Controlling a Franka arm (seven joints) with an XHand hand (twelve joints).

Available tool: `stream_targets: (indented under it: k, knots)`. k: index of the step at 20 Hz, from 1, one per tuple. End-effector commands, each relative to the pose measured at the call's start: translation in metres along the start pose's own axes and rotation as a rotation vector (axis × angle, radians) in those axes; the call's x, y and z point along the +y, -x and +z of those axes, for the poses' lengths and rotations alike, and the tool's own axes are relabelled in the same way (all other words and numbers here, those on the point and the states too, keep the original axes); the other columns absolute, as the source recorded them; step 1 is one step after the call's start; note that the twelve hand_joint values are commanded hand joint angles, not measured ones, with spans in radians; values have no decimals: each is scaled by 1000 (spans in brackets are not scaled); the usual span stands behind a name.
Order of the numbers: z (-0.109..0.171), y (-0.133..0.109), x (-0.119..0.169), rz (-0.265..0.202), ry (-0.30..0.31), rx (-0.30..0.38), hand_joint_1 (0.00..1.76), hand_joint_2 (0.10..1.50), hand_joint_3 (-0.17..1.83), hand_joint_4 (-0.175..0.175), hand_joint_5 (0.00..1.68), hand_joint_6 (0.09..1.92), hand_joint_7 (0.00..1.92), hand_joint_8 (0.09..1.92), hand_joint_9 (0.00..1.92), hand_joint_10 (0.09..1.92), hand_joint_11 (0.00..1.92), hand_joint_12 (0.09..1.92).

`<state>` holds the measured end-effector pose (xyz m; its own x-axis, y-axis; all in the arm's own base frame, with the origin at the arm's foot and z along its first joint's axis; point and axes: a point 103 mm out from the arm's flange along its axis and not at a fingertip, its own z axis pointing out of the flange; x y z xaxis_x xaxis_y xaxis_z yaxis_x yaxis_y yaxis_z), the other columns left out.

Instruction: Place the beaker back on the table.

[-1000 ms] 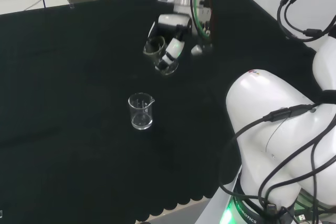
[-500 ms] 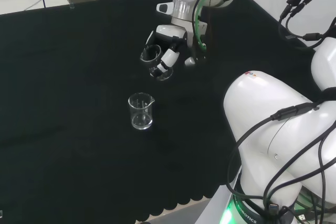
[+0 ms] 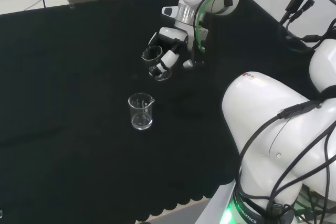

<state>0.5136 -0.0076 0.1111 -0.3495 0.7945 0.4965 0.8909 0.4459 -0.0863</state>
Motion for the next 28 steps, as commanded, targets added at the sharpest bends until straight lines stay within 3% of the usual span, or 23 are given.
stream_targets:
  k: [1,20,28]
  knots:
    - [17,12,15,-7,24,73,1445,486,862,-175,1251,719,1350,750,1665,87,1367,579]
    - [26,21,24,6,74,87,1438,522,817,-175,1243,805,1356,748,1586,87,1296,650]
    - [27,23,25,12,63,90,1435,542,793,-174,1225,838,1325,767,1584,87,1284,665]
